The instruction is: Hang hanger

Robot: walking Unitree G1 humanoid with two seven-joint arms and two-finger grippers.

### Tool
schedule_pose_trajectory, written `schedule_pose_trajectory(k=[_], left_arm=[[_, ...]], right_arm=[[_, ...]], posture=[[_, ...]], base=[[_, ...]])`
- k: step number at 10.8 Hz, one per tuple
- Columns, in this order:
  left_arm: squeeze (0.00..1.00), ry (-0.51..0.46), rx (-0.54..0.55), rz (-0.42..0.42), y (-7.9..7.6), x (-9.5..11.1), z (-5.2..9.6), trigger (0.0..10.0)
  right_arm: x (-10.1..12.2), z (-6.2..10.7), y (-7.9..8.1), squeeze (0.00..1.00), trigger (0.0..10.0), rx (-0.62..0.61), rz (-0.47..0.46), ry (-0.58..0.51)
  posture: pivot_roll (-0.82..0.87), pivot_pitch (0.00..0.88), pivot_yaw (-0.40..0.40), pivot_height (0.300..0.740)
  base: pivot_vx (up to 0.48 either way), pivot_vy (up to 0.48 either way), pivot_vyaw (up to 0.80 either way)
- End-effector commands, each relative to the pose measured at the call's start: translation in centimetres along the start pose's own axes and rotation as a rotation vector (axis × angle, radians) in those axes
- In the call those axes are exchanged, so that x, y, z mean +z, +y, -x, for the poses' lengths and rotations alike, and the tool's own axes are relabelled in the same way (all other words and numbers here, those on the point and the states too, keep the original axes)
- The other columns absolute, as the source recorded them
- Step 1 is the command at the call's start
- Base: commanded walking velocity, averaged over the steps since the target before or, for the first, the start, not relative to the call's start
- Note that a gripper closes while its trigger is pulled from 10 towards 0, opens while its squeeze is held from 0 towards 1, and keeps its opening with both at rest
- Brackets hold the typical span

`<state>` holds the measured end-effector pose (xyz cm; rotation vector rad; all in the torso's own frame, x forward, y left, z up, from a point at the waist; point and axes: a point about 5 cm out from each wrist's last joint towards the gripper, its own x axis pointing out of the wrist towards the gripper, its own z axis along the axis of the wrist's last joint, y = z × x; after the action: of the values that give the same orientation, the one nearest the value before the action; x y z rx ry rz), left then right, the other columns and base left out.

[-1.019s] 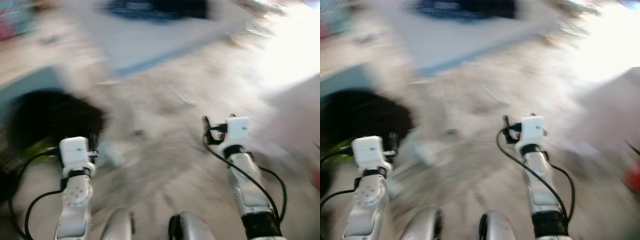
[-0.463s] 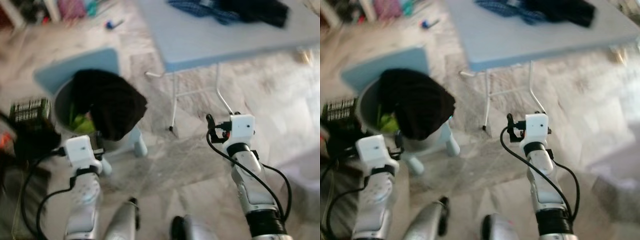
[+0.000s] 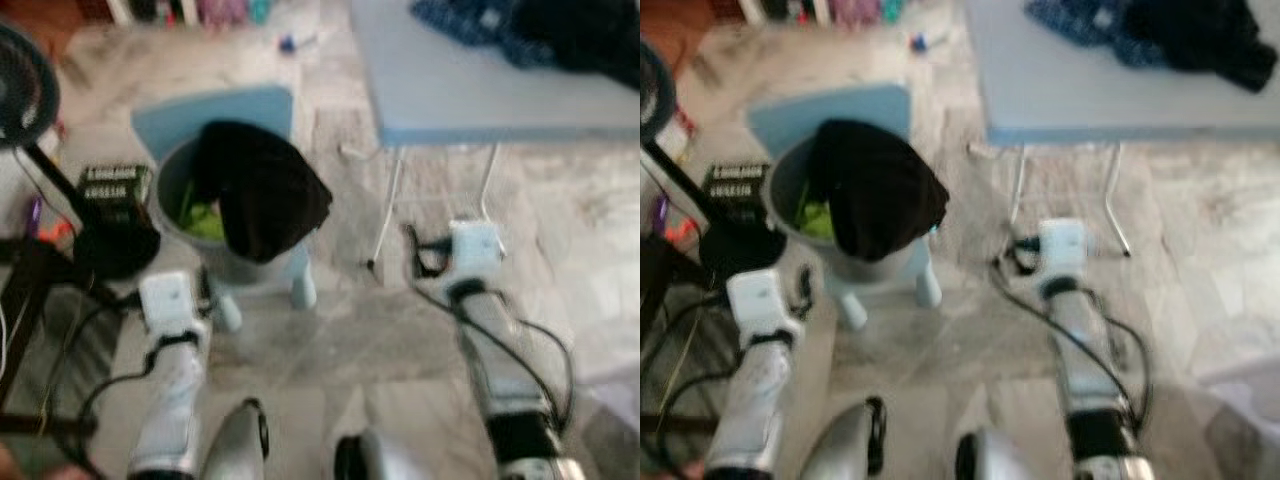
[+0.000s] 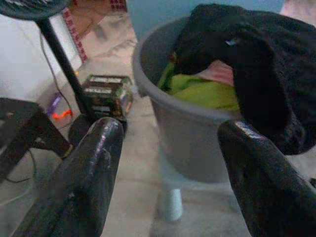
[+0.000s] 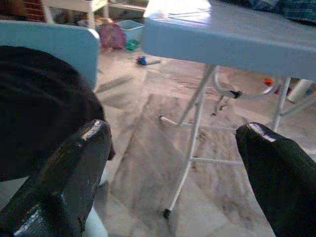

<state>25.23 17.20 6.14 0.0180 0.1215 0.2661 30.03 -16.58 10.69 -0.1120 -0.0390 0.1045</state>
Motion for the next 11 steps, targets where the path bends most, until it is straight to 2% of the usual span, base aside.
schedule_pose_trajectory(k=[1, 4, 5, 6, 8, 9, 11], left_arm=[[0.00, 0.016, -0.022, 0.005, -0.4, -0.5, 0.3, 10.0], [0.00, 0.011, -0.059, 0.044, -0.4, -0.6, -0.5, 10.0], [0.00, 0.040, -0.092, 0.058, -0.9, -0.8, -1.2, 10.0], [0.00, 0.029, -0.140, 0.077, -1.9, -0.9, -1.4, 10.0], [0.00, 0.069, -0.154, 0.149, -2.8, -1.4, -2.0, 10.0], [0.00, 0.083, -0.153, 0.175, -3.4, -1.5, -2.8, 10.0], [0.00, 0.044, -0.148, 0.190, -3.9, -0.9, -3.6, 10.0]], right_arm=[[-0.6, 0.4, -1.0, 0.00, 10.0, -0.015, 0.018, 0.027], [0.2, 0.8, -1.5, 0.00, 10.0, 0.002, 0.050, 0.009], [1.0, 1.3, -2.4, 0.00, 10.0, -0.037, 0.063, -0.001], [1.1, 2.9, -3.2, 0.00, 10.0, -0.080, 0.070, 0.020], [1.7, 5.0, -3.4, 0.00, 10.0, -0.064, 0.110, 0.032], [2.4, 5.8, -3.3, 0.00, 10.0, -0.037, 0.153, 0.026], [3.5, 6.1, -3.7, 0.00, 10.0, -0.041, 0.186, 0.019]], posture=[[0.07, 0.216, -0.067, 0.740], [0.01, 0.256, -0.099, 0.740], [-0.01, 0.293, -0.112, 0.740], [-0.09, 0.346, -0.145, 0.740], [-0.17, 0.389, -0.187, 0.740], [-0.21, 0.396, -0.205, 0.740], [-0.25, 0.392, -0.218, 0.740]], base=[[0.000, 0.000, 0.00], [0.000, 0.000, 0.00], [0.000, 0.000, 0.00], [0.000, 0.000, 0.00], [0.000, 0.000, 0.00], [0.000, 0.000, 0.00], [0.000, 0.000, 0.00]])
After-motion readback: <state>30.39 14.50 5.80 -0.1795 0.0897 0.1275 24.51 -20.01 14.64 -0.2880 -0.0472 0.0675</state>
